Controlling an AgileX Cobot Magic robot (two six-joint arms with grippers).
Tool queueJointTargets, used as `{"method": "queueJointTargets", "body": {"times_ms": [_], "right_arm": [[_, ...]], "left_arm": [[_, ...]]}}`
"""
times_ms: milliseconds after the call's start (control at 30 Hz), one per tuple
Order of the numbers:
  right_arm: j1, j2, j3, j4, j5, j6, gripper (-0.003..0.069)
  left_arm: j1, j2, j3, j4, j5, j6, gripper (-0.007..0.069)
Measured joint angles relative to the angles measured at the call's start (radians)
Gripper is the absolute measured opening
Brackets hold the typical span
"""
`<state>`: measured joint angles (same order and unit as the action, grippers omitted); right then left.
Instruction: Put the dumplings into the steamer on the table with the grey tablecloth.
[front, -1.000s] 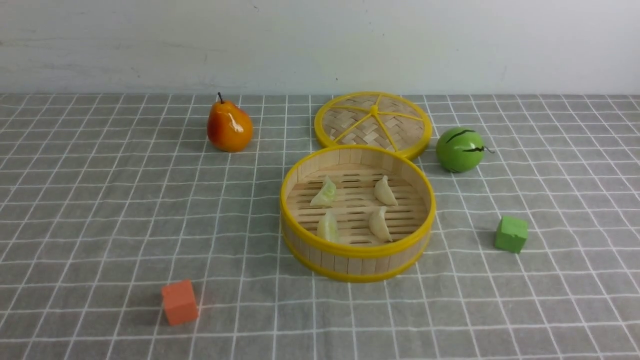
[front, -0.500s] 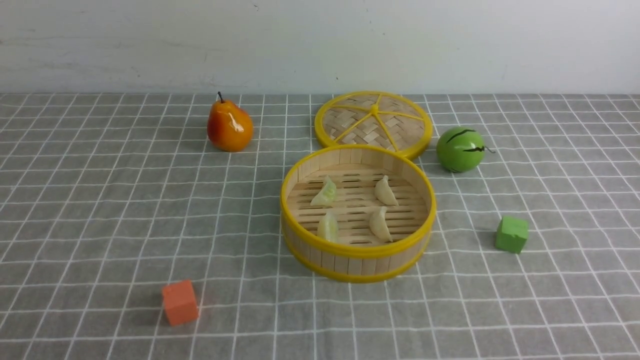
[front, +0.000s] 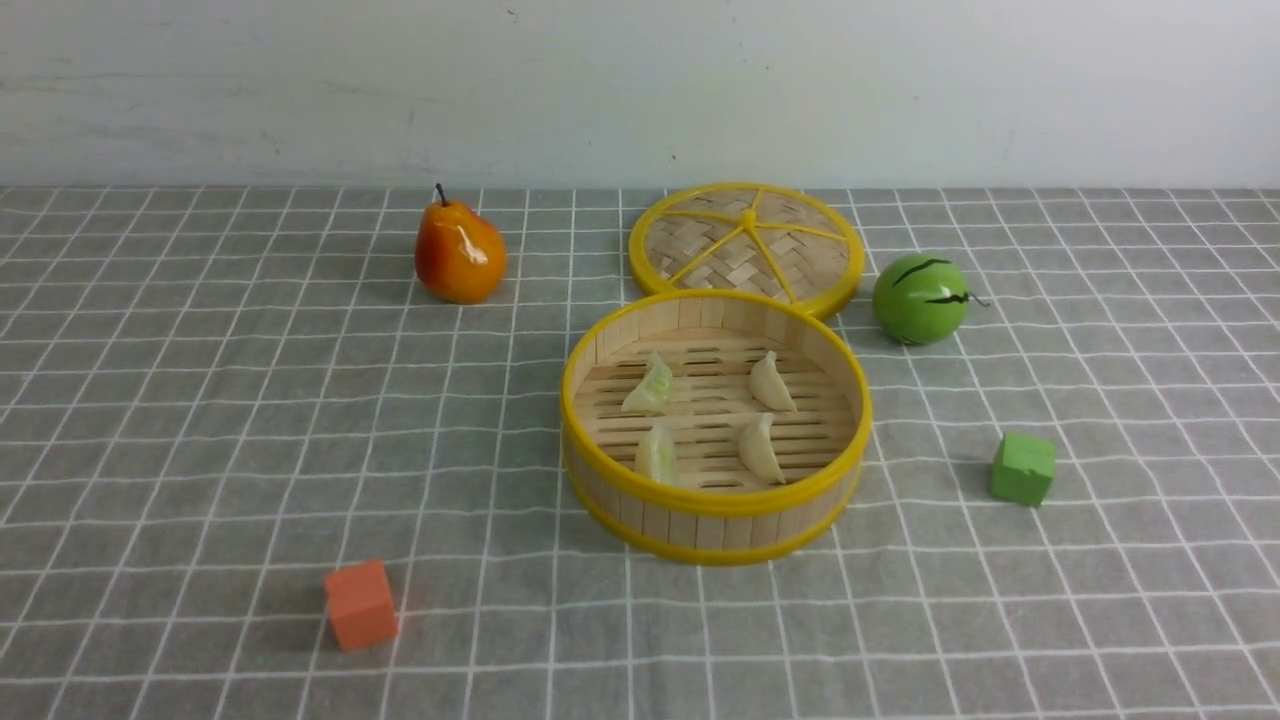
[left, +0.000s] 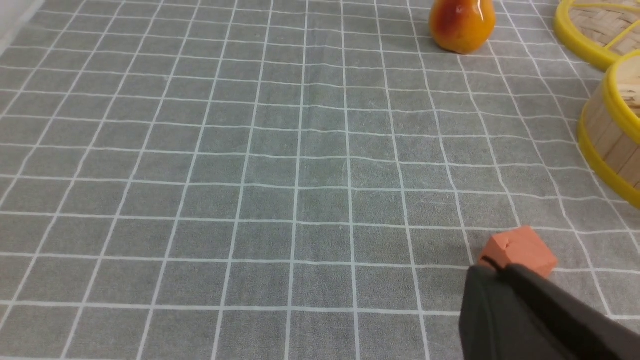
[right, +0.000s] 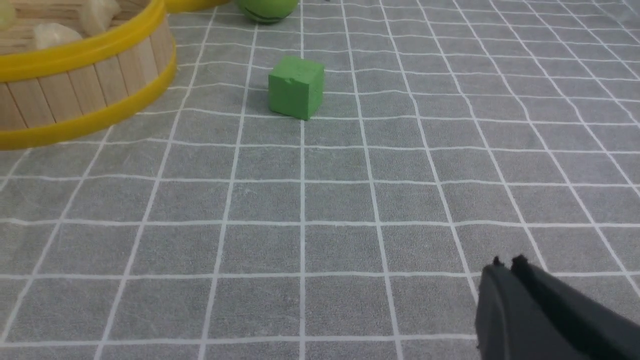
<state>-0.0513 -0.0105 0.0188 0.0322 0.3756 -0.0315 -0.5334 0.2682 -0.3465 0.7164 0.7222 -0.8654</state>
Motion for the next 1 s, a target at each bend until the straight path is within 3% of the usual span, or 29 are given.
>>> {"method": "queueJointTargets", "body": {"times_ms": [167, 267, 467, 633, 700, 1000], "right_arm": [[0.000, 0.000, 0.000, -0.003, 0.000, 0.004, 0.0004], [0.000, 0.000, 0.000, -0.004, 0.000, 0.011, 0.0008], [0.000, 0.000, 0.000, -0.004, 0.000, 0.015, 0.0014], [0.000, 0.000, 0.000, -0.004, 0.000, 0.015, 0.0021], [0.000, 0.000, 0.000, -0.004, 0.000, 0.015, 0.0021], [0.000, 0.000, 0.000, -0.004, 0.000, 0.015, 0.0031]], "left_arm": [[0.015, -0.128, 0.087, -0.007, -0.002, 0.004, 0.0006], [0.080, -0.222, 0.115, -0.069, -0.029, 0.080, 0.0006], [0.354, -0.280, 0.217, -0.359, -0.274, 0.323, -0.0009], [0.477, -0.280, 0.358, -0.586, -0.453, 0.544, -0.0014], [0.489, -0.280, 0.371, -0.656, -0.440, 0.643, -0.0014], [0.490, -0.280, 0.376, -0.716, -0.325, 0.763, -0.0014]]}}
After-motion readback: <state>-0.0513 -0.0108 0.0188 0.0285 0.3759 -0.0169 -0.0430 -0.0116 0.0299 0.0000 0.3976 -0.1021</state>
